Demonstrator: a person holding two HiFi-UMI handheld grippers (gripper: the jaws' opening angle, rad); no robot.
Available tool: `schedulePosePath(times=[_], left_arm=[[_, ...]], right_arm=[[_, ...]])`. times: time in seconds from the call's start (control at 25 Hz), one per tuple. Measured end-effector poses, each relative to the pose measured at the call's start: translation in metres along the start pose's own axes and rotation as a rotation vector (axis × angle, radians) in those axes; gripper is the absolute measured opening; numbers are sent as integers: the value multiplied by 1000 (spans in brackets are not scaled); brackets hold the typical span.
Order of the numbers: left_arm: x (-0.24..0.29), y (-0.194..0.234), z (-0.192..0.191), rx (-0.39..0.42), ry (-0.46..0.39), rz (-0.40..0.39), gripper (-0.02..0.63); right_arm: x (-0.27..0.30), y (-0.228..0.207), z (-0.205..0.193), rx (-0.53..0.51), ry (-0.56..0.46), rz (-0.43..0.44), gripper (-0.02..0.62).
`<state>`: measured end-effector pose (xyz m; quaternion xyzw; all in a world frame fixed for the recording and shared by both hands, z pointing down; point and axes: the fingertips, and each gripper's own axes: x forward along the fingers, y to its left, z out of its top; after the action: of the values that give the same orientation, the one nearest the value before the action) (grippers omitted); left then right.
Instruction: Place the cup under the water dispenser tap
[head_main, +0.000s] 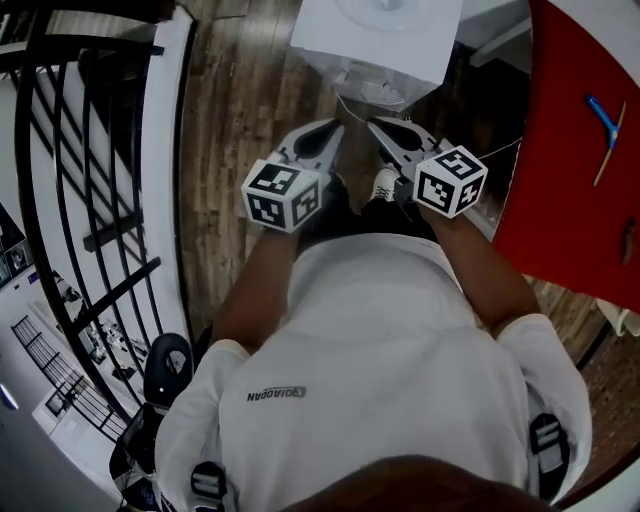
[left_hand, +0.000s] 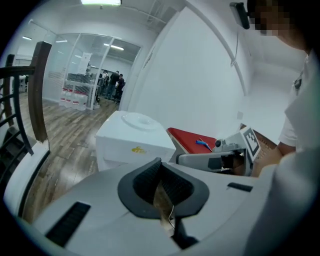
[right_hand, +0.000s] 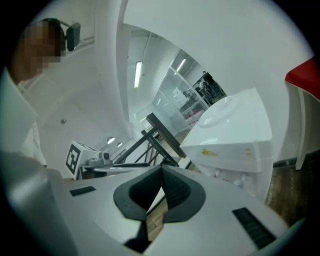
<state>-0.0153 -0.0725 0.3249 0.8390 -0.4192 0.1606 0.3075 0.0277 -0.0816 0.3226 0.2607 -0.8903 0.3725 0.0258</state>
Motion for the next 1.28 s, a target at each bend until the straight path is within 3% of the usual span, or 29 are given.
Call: schedulePosePath(times=[0.24, 0.64, 0.92, 1.04, 1.28], left_arm=[[-34, -20, 17, 18, 9, -13, -5], [-55, -38, 44, 132, 4, -145, -5], [-102, -35, 46, 179, -39, -246, -5], [-129, -28, 39, 169, -77, -257, -5], [-185, -39, 9, 202, -111, -322, -5]], right_arm=[[-33, 23, 18, 82, -37, 2, 23], [-61, 84, 39, -64, -172, 121, 23], [-51, 107, 22, -42, -218, -107, 21], [-47, 129, 6, -49, -231, -162, 21], [-48, 189, -38, -168, -211, -241, 21]])
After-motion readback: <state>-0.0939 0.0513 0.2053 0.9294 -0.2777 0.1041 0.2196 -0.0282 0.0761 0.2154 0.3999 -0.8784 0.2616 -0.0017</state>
